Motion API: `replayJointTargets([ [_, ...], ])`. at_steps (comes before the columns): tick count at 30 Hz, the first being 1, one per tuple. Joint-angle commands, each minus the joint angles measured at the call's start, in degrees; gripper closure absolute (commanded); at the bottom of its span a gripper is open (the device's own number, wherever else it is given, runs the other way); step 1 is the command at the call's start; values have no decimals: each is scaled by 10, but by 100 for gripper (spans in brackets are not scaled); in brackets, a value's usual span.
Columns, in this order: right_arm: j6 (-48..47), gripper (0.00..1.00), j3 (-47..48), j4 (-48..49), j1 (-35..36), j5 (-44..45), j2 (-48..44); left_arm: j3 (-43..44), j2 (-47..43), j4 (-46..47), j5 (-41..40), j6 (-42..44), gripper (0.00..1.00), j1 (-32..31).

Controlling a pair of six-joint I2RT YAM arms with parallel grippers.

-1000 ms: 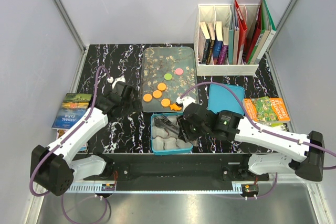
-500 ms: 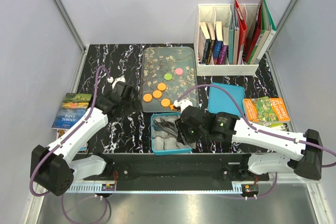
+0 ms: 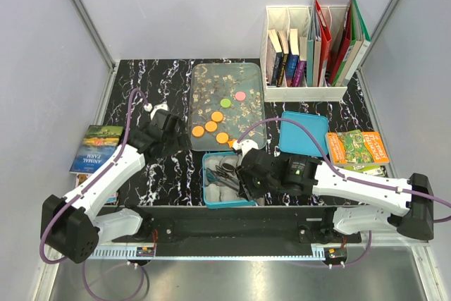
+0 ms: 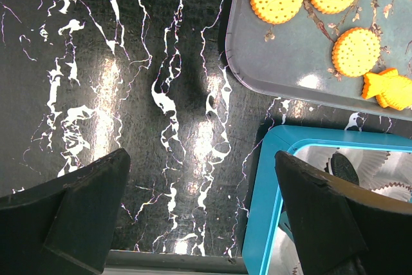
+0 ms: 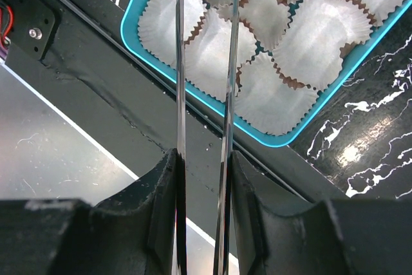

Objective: Pack the cookies

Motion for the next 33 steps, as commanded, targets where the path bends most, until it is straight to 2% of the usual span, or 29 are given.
replayJointTargets([
  [1, 9, 78, 6, 8, 5, 25, -13, 11, 1, 1, -7, 0, 1, -2],
  [8, 11, 54, 21, 2, 6, 32, -14, 10, -1, 1, -6, 0, 1, -2],
  [13, 11, 48, 30, -5, 6, 37, -16, 12, 0, 1, -6, 0, 1, -2],
  [19, 14, 48, 45, -12, 7, 41, -26, 10, -1, 1, -5, 0, 1, -2],
  [23, -1, 48, 94, -33, 7, 84, -50, 10, -2, 1, -5, -1, 1, -2],
  [28, -57, 48, 160, -70, 2, 148, -26, 12, -2, 2, -3, -3, 1, -2],
  [33, -101, 50, 186, -50, -78, 123, 25, 9, -8, 2, -4, -1, 1, -2],
])
